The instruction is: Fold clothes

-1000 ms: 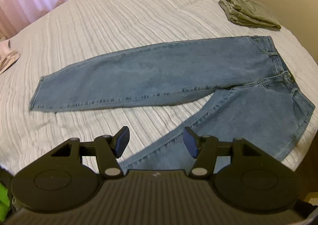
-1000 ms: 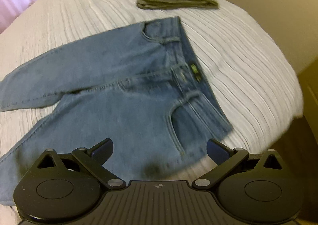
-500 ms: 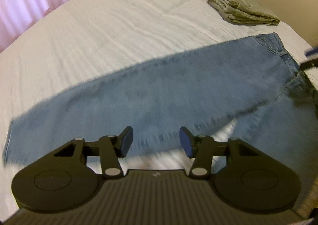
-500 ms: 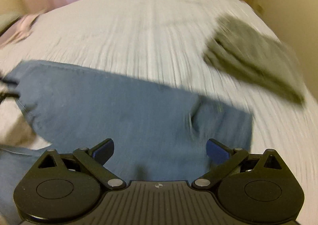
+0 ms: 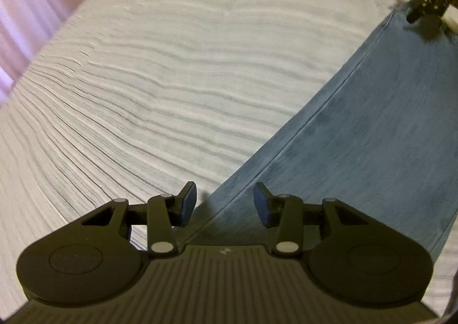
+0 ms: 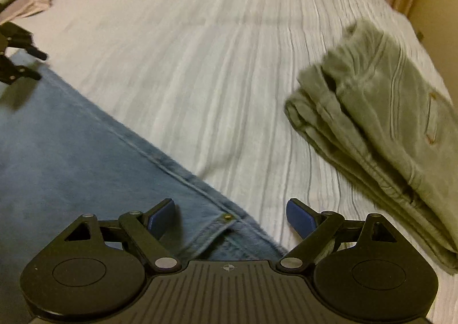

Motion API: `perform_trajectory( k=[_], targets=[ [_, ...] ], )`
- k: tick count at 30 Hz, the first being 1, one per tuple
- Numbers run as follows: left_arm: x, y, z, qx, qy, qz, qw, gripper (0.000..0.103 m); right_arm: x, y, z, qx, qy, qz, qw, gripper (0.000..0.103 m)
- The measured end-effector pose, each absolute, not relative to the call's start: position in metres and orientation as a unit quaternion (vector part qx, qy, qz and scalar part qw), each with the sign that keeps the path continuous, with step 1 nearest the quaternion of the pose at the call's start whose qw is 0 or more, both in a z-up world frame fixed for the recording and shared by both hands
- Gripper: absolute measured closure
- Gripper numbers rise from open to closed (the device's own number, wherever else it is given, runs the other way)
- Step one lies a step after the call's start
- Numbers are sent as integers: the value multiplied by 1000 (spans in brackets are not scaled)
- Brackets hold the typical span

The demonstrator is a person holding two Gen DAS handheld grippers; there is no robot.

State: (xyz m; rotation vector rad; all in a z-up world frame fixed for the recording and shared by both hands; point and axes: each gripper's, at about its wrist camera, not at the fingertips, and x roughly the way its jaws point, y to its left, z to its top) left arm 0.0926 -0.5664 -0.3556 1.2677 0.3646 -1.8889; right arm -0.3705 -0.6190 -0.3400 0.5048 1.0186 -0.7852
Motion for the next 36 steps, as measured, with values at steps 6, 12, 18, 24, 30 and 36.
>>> perform_trajectory(
  k=[6,12,18,24,30,36],
  targets=[
    [105,-580,-373,528,177,-747,363,64,-381,-625,-348,294,457,-333,771,65],
    [97,-553,-364,536,127,-744,377,101,-391,-586,-306,232,432,-349,799,82],
    [102,-490,-312,484,106,-744,449,102,-388,-485,-240,102,399,-383,827,83],
    [105,-350,-239,398,153,-736,527,102,-398,-363,-224,68,424,-385,817,83],
    [78,-212,-254,387,303,-661,568,100,-422,-289,-269,209,454,-410,763,33],
    [55,-157,-286,387,399,-590,585,96,-461,-246,-298,415,367,-470,688,30]
  ],
)
